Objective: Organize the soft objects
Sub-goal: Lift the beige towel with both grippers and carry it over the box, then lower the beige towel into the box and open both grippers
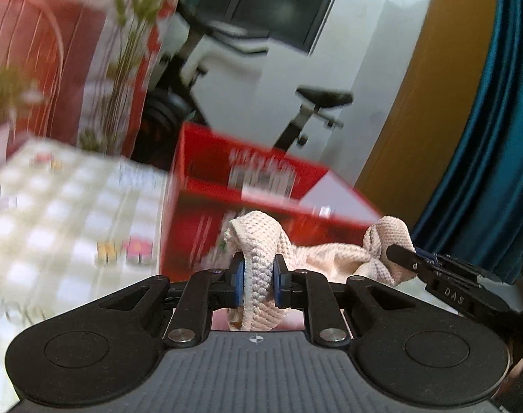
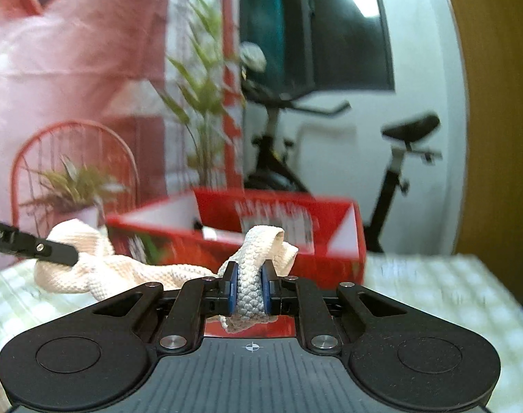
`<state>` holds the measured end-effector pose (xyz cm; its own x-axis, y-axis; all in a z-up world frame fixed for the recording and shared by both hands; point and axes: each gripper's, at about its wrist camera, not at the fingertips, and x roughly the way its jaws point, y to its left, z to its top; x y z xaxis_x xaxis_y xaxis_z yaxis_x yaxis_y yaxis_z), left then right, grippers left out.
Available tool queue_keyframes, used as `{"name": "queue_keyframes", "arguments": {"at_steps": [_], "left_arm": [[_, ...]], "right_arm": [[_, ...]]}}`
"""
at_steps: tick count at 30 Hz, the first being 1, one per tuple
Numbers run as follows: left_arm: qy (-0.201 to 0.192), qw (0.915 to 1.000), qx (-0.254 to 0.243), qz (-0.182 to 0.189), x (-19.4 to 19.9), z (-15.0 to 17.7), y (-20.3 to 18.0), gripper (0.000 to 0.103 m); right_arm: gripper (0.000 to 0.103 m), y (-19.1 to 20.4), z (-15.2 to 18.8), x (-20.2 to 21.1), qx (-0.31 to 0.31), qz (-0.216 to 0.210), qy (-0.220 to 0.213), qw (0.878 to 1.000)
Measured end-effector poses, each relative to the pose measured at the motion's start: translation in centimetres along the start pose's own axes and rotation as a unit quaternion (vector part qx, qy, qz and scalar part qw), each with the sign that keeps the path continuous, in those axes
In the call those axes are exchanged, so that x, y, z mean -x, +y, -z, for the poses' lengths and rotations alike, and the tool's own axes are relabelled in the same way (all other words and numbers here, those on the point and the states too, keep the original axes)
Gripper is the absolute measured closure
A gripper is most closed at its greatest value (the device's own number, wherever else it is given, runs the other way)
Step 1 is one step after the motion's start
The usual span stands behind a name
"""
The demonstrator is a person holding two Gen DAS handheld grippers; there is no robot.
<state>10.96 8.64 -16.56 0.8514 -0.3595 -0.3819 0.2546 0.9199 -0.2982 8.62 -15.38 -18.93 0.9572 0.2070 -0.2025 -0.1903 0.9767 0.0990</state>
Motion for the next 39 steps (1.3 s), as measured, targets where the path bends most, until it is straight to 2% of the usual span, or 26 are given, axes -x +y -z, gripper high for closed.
{"name": "queue_keyframes", "arguments": {"at_steps": [5,9,13,16,23,26,30,39], "left_arm": [[-0.052,0.9981,-0.033,-0.005,0.7,-4.7,-1.7,0.086],[-0.06,0.9947,-0.081,-0.023,-1.4,-8.4,-3.6,0.086],[-0.016,0.9898,-0.135,-0.042,-5.5,-10.7,-5.1,0.086],[0.021,0.9873,-0.151,-0.044,-8.8,-11.4,-5.3,0.086],[0.113,0.9782,-0.166,-0.054,-14.9,-10.1,-5.2,0.086],[0.156,0.9739,-0.155,-0.055,-16.3,-9.0,-4.5,0.086],[0.172,0.9729,-0.141,-0.062,-17.0,-8.8,-3.1,0.086],[0.175,0.9733,-0.135,-0.064,-17.1,-8.6,-2.9,0.085]], "right_arm": [[0.09,-0.3,-4.5,-0.3,0.026,-0.004,-0.03,0.999],[0.09,-1.0,-7.6,-2.7,0.047,0.002,-0.031,0.998],[0.09,-2.0,-9.2,-6.4,0.06,0.022,-0.008,0.998],[0.09,-2.8,-8.8,-8.8,0.07,0.034,0.021,0.997],[0.09,-2.8,-7.2,-11.8,0.079,0.019,0.094,0.992],[0.09,-2.2,-6.5,-12.6,0.092,0.015,0.123,0.988],[0.09,-2.1,-5.9,-13.5,0.064,0.019,0.151,0.986],[0.089,-2.8,-5.5,-13.6,0.03,0.021,0.164,0.986]]}}
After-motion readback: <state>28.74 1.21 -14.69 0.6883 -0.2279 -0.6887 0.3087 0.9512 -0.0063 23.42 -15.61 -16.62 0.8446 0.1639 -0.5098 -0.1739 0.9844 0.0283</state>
